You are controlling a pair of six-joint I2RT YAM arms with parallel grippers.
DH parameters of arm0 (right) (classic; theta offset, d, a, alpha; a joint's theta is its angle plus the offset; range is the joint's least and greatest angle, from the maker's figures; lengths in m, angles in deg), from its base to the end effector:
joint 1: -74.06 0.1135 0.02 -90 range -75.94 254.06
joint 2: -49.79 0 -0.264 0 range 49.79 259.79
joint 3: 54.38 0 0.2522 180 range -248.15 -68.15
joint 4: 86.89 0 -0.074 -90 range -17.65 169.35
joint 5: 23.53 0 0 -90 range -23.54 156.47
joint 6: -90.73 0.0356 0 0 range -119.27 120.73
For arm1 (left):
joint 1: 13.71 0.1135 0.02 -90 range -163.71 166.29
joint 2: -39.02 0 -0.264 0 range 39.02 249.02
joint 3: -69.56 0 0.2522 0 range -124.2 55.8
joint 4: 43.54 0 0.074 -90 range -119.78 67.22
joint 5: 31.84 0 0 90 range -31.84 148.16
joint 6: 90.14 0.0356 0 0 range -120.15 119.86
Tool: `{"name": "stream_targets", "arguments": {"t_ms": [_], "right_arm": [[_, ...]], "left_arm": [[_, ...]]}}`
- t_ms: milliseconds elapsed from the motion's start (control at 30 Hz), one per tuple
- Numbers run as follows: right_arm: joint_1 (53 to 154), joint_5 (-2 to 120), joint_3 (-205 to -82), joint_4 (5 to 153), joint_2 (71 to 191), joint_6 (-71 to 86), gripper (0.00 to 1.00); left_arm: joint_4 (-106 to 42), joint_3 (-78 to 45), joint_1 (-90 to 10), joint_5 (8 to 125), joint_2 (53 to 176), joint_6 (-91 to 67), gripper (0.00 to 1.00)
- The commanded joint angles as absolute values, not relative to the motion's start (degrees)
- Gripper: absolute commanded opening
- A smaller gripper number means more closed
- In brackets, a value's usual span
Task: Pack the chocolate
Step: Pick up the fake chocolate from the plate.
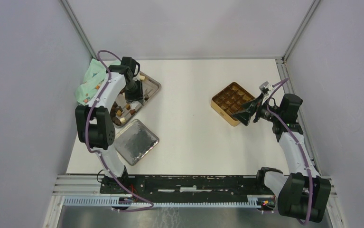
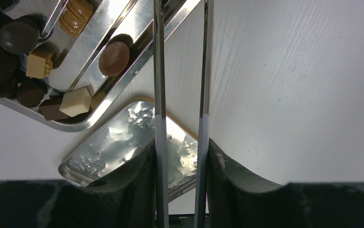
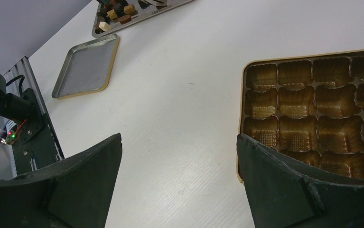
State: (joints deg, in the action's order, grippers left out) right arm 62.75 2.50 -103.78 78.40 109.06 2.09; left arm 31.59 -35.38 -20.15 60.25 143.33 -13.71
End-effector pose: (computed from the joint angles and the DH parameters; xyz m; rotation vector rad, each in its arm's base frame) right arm 0.2172 -0.0108 0.2599 -0.4986 1.7955 0.9797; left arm 0.3643 -0.0424 0.2665 -0.1719 2.8740 -0.1198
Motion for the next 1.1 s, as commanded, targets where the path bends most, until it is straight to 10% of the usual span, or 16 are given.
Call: {"name": "stream_targets", "arguments": {"t_ms": [0, 133, 300, 1067], "right_arm": [[62.62, 2.21, -103.30, 79.62, 107.71, 1.19, 0.95], [62.57, 2.13, -103.47, 79.61, 107.72, 1.17, 0.95], [62.56, 2.05, -103.48, 79.61, 107.85, 1.20, 0.95], [59.90, 4.82, -106.02, 76.26, 107.14, -1.45, 0.95]], "left_arm": [[30.51, -38.12, -19.79, 61.59, 143.73, -10.21, 0.42], [30.56, -38.23, -19.83, 61.76, 144.11, -10.25, 0.37], [30.52, -39.09, -19.85, 62.24, 143.82, -10.72, 0.02], [21.61, -28.72, -20.71, 75.75, 126.50, -17.00, 0.02]]}}
